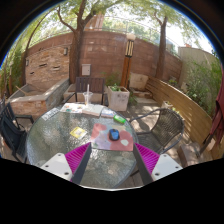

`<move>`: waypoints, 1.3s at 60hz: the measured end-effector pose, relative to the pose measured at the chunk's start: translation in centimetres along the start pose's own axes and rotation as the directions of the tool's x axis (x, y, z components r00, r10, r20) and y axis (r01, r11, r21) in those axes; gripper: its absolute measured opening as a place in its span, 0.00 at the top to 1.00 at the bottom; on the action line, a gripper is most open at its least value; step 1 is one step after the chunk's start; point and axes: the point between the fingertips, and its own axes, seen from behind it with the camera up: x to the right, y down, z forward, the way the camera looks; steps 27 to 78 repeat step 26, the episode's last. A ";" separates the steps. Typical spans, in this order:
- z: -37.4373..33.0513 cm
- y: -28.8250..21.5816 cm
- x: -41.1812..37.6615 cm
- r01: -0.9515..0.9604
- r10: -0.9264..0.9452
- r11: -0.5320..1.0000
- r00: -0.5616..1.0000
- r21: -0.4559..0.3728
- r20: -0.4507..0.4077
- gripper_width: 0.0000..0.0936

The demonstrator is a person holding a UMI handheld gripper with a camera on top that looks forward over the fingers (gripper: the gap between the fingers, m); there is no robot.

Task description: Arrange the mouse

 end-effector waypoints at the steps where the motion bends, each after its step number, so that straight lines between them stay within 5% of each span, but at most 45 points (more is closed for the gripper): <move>1: -0.7 0.2 -0.1 0.002 -0.002 1.000 1.000 0.001 0.000 0.09; 21: -7.4 1.9 -0.1 0.013 -0.013 1.000 1.000 0.025 -0.020 0.09; 78: -7.6 1.9 0.0 0.026 -0.025 0.999 0.999 0.026 -0.025 0.09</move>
